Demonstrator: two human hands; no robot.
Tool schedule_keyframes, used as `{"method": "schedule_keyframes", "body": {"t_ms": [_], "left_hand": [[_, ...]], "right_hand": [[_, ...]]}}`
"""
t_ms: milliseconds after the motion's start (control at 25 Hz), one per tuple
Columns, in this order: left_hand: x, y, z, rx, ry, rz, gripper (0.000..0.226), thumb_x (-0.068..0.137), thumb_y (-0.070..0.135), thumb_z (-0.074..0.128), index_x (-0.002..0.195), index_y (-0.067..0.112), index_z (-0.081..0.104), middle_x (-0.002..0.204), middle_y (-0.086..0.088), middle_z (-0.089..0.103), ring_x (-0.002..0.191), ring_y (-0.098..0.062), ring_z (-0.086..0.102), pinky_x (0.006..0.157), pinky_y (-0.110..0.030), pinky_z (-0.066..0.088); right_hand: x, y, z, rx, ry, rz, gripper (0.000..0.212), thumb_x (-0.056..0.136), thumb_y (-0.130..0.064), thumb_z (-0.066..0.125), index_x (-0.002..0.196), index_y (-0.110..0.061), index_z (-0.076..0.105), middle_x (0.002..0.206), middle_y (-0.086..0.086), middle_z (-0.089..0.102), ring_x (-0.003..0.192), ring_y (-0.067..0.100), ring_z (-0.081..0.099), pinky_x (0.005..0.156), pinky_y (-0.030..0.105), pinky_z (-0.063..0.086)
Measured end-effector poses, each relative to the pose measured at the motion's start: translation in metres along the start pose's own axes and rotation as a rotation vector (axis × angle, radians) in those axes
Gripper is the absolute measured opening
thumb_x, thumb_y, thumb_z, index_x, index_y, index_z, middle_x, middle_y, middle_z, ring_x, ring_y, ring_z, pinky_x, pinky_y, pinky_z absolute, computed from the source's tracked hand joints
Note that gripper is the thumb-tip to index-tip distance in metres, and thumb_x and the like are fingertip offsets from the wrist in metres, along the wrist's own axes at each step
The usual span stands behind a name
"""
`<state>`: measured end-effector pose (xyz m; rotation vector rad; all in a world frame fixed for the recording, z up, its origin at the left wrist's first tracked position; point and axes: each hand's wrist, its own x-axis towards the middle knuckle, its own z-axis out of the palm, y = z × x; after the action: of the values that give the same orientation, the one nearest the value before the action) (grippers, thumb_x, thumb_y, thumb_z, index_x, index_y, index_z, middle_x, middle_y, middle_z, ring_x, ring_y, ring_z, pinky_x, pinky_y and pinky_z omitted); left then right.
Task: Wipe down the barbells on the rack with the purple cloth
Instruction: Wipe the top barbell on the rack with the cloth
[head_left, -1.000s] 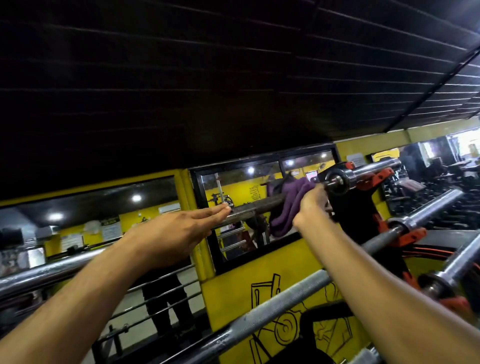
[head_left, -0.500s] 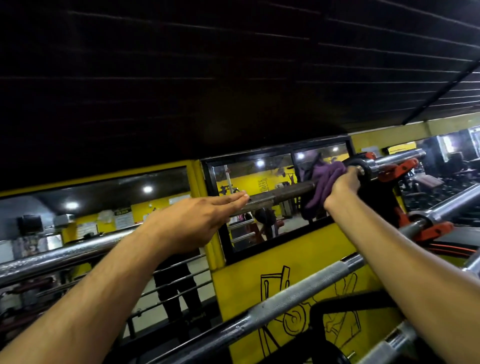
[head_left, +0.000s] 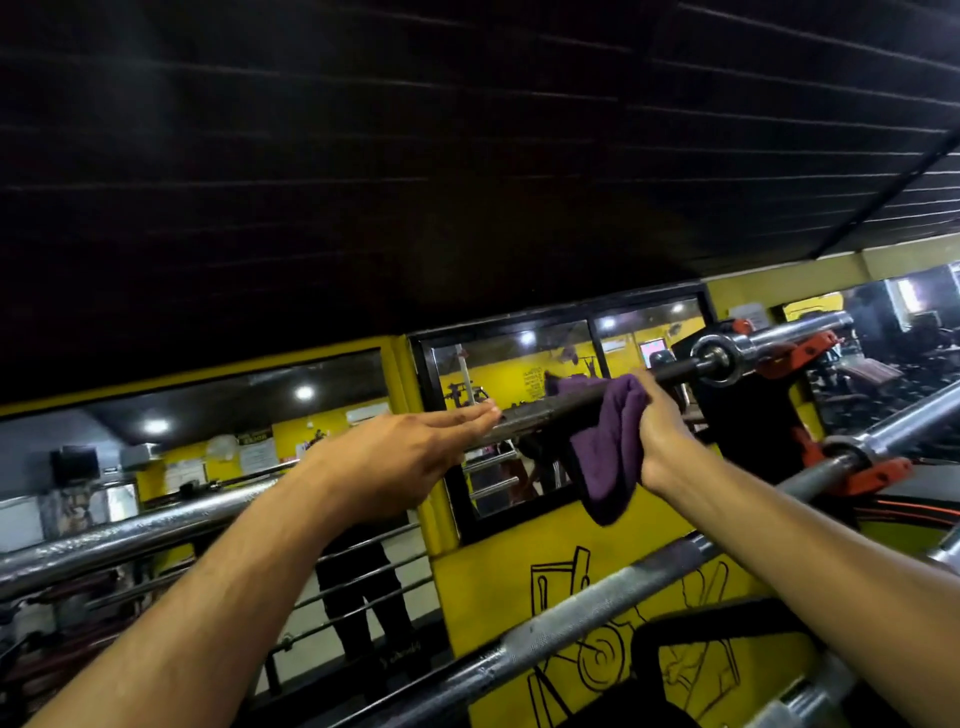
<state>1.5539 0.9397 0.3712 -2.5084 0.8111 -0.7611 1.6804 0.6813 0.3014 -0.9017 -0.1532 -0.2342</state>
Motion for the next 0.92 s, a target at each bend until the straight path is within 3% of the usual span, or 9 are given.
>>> {"method": "schedule_keyframes", "body": {"t_ms": [280, 520, 640, 680, 720, 760, 840, 880, 920], "left_hand": [[0.001, -0.002, 0.002, -0.064, 0.042, -0.029, 0.069, 0.1, 0.032, 0.055, 0.154, 0.049, 0.015, 0.158, 0.03, 0.019, 0.14, -0.006, 0.036, 0.116, -0.037, 0.031], [0.001, 0.002, -0.004, -0.06, 0.035, -0.044, 0.069, 0.099, 0.027, 0.057, 0.154, 0.047, 0.02, 0.158, 0.028, 0.024, 0.142, -0.007, 0.036, 0.117, -0.039, 0.034], [0.0, 0.003, -0.004, -0.063, 0.019, -0.044, 0.072, 0.099, 0.023, 0.057, 0.155, 0.046, 0.018, 0.157, 0.029, 0.024, 0.137, -0.006, 0.041, 0.115, -0.037, 0.035], [0.0, 0.003, -0.004, -0.066, 0.019, -0.04, 0.072, 0.099, 0.023, 0.056, 0.155, 0.047, 0.018, 0.157, 0.029, 0.024, 0.134, -0.006, 0.043, 0.114, -0.037, 0.037], [0.0, 0.002, -0.003, -0.073, 0.022, -0.036, 0.072, 0.098, 0.023, 0.056, 0.155, 0.047, 0.018, 0.157, 0.029, 0.025, 0.132, -0.006, 0.045, 0.112, -0.037, 0.038], [0.0, 0.001, -0.003, -0.081, 0.025, -0.035, 0.072, 0.098, 0.022, 0.056, 0.155, 0.047, 0.018, 0.157, 0.029, 0.025, 0.13, -0.006, 0.047, 0.111, -0.037, 0.039], [0.001, 0.001, -0.002, -0.083, 0.028, -0.036, 0.072, 0.098, 0.023, 0.057, 0.155, 0.046, 0.019, 0.157, 0.026, 0.027, 0.13, -0.007, 0.047, 0.11, -0.035, 0.04], [0.001, 0.002, -0.003, -0.079, 0.029, -0.034, 0.071, 0.098, 0.023, 0.057, 0.155, 0.046, 0.02, 0.157, 0.025, 0.028, 0.132, -0.008, 0.047, 0.109, -0.035, 0.039], [0.0, 0.002, -0.003, -0.072, 0.033, -0.031, 0.071, 0.098, 0.024, 0.057, 0.155, 0.045, 0.02, 0.158, 0.024, 0.029, 0.134, -0.008, 0.045, 0.109, -0.034, 0.037]], "right_hand": [[-0.072, -0.003, -0.008, 0.148, -0.013, -0.044, 0.036, 0.102, -0.039, 0.05, 0.079, -0.014, 0.063, 0.075, 0.009, 0.071, 0.06, 0.019, 0.071, 0.05, 0.025, 0.055], [-0.092, 0.033, 0.029, -0.224, -0.055, -0.108, 0.046, 0.102, -0.051, 0.044, 0.127, -0.015, 0.056, 0.118, 0.011, 0.068, 0.106, 0.025, 0.066, 0.101, 0.044, 0.05], [-0.105, 0.033, 0.02, -0.327, -0.025, -0.248, 0.05, 0.105, -0.051, 0.039, 0.141, -0.018, 0.045, 0.118, 0.016, 0.063, 0.103, 0.024, 0.065, 0.103, 0.046, 0.051], [-0.108, 0.027, 0.018, -0.33, 0.025, -0.31, 0.045, 0.107, -0.044, 0.038, 0.142, -0.017, 0.044, 0.098, -0.007, 0.054, 0.099, 0.021, 0.064, 0.101, 0.045, 0.051], [-0.109, 0.022, 0.016, -0.351, 0.058, -0.355, 0.041, 0.109, -0.038, 0.037, 0.144, -0.017, 0.043, 0.127, 0.01, 0.024, 0.103, 0.015, 0.057, 0.102, 0.044, 0.049], [-0.11, 0.016, 0.017, -0.405, 0.056, -0.394, 0.042, 0.109, -0.034, 0.037, 0.149, -0.019, 0.039, 0.12, 0.006, 0.052, 0.103, 0.007, 0.051, 0.101, 0.044, 0.048], [-0.108, 0.015, 0.019, -0.542, -0.034, -0.458, 0.042, 0.109, -0.033, 0.038, 0.151, -0.024, 0.038, 0.126, 0.006, 0.033, 0.094, 0.013, 0.06, 0.093, 0.044, 0.053], [-0.108, 0.016, 0.02, -0.609, -0.093, -0.458, 0.042, 0.108, -0.034, 0.04, 0.15, -0.027, 0.039, 0.094, -0.018, 0.037, 0.087, 0.02, 0.067, 0.084, 0.041, 0.058], [-0.106, 0.019, 0.02, -0.666, -0.151, -0.458, 0.043, 0.107, -0.035, 0.042, 0.15, -0.029, 0.039, 0.102, 0.009, 0.066, 0.084, 0.018, 0.069, 0.077, 0.034, 0.06]]}}
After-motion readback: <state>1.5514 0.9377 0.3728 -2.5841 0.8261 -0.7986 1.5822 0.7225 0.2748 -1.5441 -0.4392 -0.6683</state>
